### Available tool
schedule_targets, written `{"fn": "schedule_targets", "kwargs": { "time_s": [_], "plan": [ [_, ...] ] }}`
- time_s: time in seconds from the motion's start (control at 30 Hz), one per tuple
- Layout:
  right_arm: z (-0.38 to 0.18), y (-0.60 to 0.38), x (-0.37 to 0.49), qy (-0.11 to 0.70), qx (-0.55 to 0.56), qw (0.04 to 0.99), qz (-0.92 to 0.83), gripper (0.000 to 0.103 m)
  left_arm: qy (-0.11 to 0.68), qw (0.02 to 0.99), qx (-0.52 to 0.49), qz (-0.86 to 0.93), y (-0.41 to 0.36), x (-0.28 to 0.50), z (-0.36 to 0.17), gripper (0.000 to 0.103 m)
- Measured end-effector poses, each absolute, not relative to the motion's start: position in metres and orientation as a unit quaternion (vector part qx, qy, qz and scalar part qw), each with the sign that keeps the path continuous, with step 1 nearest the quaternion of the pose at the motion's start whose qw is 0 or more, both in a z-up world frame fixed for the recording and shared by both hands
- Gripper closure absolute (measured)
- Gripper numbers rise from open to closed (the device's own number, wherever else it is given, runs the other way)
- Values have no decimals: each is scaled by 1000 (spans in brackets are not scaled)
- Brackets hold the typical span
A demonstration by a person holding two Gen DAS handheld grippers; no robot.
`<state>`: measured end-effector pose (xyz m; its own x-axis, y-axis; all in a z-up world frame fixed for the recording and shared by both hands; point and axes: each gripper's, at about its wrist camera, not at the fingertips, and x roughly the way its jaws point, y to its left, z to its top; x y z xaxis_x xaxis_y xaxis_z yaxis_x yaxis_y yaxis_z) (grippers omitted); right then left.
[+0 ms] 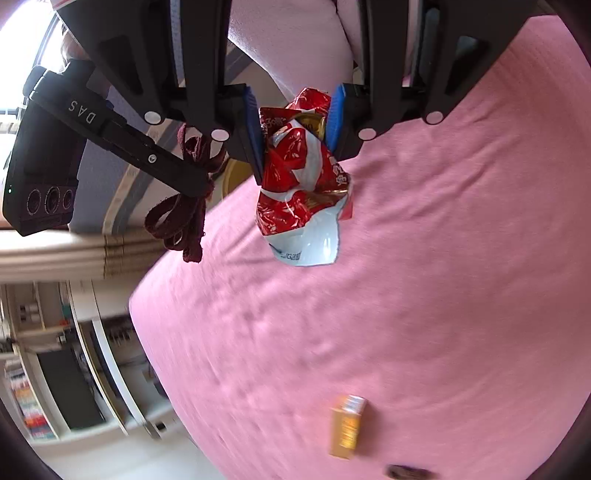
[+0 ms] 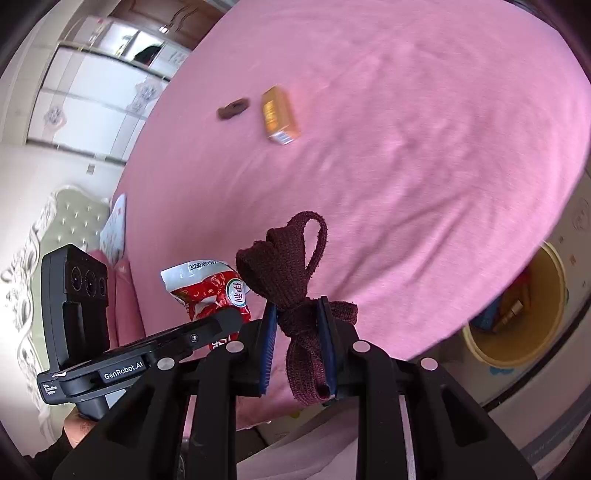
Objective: Collect trash
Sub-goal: 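Carry both items over the yellow bin and open both tools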
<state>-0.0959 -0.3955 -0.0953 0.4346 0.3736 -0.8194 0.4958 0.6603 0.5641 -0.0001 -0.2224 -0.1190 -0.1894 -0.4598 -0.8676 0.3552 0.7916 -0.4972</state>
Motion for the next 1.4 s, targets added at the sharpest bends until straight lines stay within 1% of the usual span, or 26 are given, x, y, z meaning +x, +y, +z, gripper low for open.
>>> {"fn": "schedule_targets", "kwargs": {
  "time_s": [0.37,0.67,0.9,1.2,1.4],
  "plan": [
    [-113,-496,-216,490,483,711,-144,81,713,579,58,-392,-370,-73,-135,73],
    [-150,-551,-292,475,532,672,-198,81,731,532,123,-410,-460,-135,-177,73],
    [-190,-574,-332,476,565,639,-215,81,743,506,161,-408,-506,-166,-219,73],
    [-249,-594,-342,484,587,613,-214,81,742,494,214,-401,-538,-185,-280,73],
    [-264,-600,-340,485,591,612,-203,79,735,494,232,-402,-543,-184,-296,72]
  ]
}}
